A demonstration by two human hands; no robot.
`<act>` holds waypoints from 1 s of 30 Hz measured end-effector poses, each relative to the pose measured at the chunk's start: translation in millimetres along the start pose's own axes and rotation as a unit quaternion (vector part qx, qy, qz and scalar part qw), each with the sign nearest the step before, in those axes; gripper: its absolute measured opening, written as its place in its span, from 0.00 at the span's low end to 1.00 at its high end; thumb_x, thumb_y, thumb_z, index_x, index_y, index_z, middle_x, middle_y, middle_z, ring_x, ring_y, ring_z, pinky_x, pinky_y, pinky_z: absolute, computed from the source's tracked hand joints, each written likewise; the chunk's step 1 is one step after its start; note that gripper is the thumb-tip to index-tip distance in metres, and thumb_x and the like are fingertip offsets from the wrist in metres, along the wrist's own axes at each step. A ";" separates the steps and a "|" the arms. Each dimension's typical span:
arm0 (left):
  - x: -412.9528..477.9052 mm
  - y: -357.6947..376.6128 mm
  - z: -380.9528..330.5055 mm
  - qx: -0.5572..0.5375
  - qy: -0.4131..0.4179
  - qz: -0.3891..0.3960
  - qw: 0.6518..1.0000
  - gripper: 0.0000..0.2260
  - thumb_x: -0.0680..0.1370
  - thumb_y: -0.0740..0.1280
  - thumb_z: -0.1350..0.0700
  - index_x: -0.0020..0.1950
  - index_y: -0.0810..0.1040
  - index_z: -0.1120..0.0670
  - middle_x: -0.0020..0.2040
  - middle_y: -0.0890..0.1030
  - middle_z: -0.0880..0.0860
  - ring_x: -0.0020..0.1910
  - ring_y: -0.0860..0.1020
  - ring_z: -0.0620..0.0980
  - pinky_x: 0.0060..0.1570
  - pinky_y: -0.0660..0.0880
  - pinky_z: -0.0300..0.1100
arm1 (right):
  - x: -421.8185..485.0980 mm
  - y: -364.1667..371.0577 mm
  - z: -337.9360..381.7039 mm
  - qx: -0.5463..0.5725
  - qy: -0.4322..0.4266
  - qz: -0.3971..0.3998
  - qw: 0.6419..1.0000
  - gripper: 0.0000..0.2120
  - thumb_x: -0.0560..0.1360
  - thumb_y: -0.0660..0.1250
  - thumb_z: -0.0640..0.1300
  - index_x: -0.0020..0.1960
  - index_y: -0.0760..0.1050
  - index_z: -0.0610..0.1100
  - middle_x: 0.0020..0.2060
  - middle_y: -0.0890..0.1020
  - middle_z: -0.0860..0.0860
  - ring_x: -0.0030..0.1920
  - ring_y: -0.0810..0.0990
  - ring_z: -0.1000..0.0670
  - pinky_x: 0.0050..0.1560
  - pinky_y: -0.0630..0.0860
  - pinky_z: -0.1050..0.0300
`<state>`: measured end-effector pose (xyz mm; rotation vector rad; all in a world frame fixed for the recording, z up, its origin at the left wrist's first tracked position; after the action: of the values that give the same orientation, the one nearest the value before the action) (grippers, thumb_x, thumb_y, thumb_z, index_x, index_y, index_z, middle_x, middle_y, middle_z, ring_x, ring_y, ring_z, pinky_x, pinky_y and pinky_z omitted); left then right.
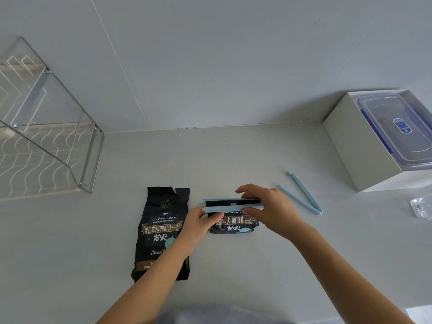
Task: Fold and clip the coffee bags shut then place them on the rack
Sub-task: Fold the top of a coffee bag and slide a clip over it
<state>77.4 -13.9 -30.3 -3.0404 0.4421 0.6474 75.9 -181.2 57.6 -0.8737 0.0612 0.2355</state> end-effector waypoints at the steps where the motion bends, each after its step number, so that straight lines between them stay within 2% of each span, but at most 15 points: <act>1: -0.2 -0.1 0.4 0.001 -0.004 -0.001 1.000 0.09 0.73 0.71 0.57 0.47 0.80 0.42 0.43 0.85 0.40 0.47 0.81 0.35 0.38 0.75 0.26 | 1.7 1.0 1.6 -0.016 -0.002 0.008 1.000 0.19 0.71 0.70 0.45 0.59 0.72 0.58 0.50 0.83 0.59 0.50 0.81 0.54 0.50 0.77 0.56; 4: 1.2 0.5 2.5 -0.001 -0.008 -0.008 1.000 0.08 0.73 0.71 0.58 0.43 0.81 0.44 0.40 0.85 0.44 0.43 0.81 0.36 0.36 0.74 0.26 | 6.1 4.0 7.4 -0.079 -0.012 0.032 0.996 0.19 0.73 0.68 0.45 0.62 0.72 0.57 0.53 0.82 0.58 0.51 0.80 0.52 0.50 0.77 0.55; 8: 3.2 -0.2 8.0 -0.019 -0.018 -0.030 0.999 0.06 0.73 0.71 0.60 0.45 0.81 0.49 0.48 0.81 0.56 0.40 0.81 0.37 0.35 0.74 0.26 | 14.0 14.1 20.6 -0.184 -0.043 0.081 0.979 0.11 0.74 0.65 0.45 0.57 0.75 0.50 0.49 0.81 0.51 0.48 0.79 0.46 0.47 0.77 0.49; 10: 2.9 0.2 9.1 -0.023 -0.017 -0.039 0.999 0.05 0.73 0.70 0.60 0.45 0.80 0.50 0.49 0.80 0.57 0.39 0.80 0.36 0.35 0.73 0.26 | 18.0 21.9 28.3 -0.212 -0.053 0.100 0.971 0.12 0.75 0.64 0.45 0.58 0.74 0.48 0.50 0.80 0.50 0.47 0.79 0.45 0.46 0.76 0.49; 13: 1.9 1.1 6.9 -0.037 -0.011 -0.041 0.998 0.06 0.74 0.70 0.61 0.45 0.80 0.50 0.45 0.81 0.54 0.37 0.80 0.34 0.35 0.73 0.25 | 24.0 31.5 38.6 -0.223 -0.067 0.110 0.966 0.12 0.76 0.64 0.45 0.59 0.73 0.47 0.51 0.78 0.50 0.47 0.79 0.44 0.43 0.74 0.53; 17: 3.3 -0.9 7.0 -0.028 -0.012 -0.050 0.998 0.06 0.74 0.70 0.62 0.46 0.79 0.52 0.43 0.80 0.53 0.42 0.79 0.43 0.35 0.73 0.25 | 31.3 39.2 47.5 -0.222 -0.066 0.114 0.966 0.10 0.75 0.63 0.45 0.56 0.74 0.47 0.50 0.76 0.49 0.44 0.78 0.44 0.41 0.74 0.52; 19: 3.8 3.5 4.2 -0.025 -0.010 -0.042 0.999 0.05 0.73 0.70 0.63 0.46 0.80 0.56 0.41 0.80 0.52 0.39 0.80 0.39 0.33 0.72 0.25 | 32.3 43.8 51.0 -0.205 -0.066 0.117 0.970 0.10 0.75 0.64 0.46 0.56 0.74 0.47 0.50 0.76 0.49 0.44 0.78 0.44 0.40 0.74 0.52; 22: 2.1 3.9 0.7 0.002 -0.002 -0.036 0.999 0.03 0.74 0.68 0.65 0.46 0.78 0.61 0.38 0.78 0.53 0.32 0.76 0.35 0.32 0.71 0.25 | 35.9 57.3 57.9 -0.203 -0.078 0.126 0.968 0.11 0.74 0.62 0.43 0.56 0.74 0.47 0.50 0.76 0.50 0.45 0.78 0.45 0.36 0.66 0.56; 24: 0.5 1.5 -0.1 0.010 0.000 -0.036 0.999 0.03 0.74 0.66 0.67 0.43 0.77 0.60 0.34 0.76 0.50 0.30 0.74 0.34 0.30 0.69 0.25 | 39.5 59.9 59.3 -0.194 -0.072 0.115 0.972 0.11 0.74 0.62 0.44 0.56 0.74 0.49 0.49 0.77 0.51 0.45 0.78 0.45 0.37 0.65 0.57; 27: -1.3 1.0 -0.8 0.023 -0.004 -0.027 0.999 0.11 0.73 0.64 0.70 0.35 0.74 0.55 0.25 0.73 0.43 0.25 0.71 0.34 0.27 0.66 0.24 | 41.6 58.3 57.4 -0.178 -0.063 0.083 0.978 0.10 0.74 0.65 0.51 0.54 0.75 0.52 0.48 0.78 0.54 0.45 0.78 0.48 0.37 0.65 0.58; 30: -1.7 0.8 -1.5 0.032 -0.008 -0.027 0.999 0.08 0.72 0.64 0.69 0.35 0.75 0.57 0.24 0.73 0.44 0.25 0.70 0.37 0.28 0.66 0.28 | 40.4 58.3 55.9 -0.170 -0.060 0.050 0.982 0.10 0.73 0.65 0.54 0.53 0.74 0.54 0.47 0.79 0.57 0.44 0.79 0.51 0.37 0.66 0.58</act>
<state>76.3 -14.3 -28.2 -2.9743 0.3707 0.6415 99.4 -95.2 43.7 -1.1950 -0.0492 0.4009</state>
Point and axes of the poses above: each hand's wrist, its own x-axis towards the middle knuckle, its own y-axis out of the palm, z = x × y, the point moved 8 cm from there along x, towards the middle knuckle
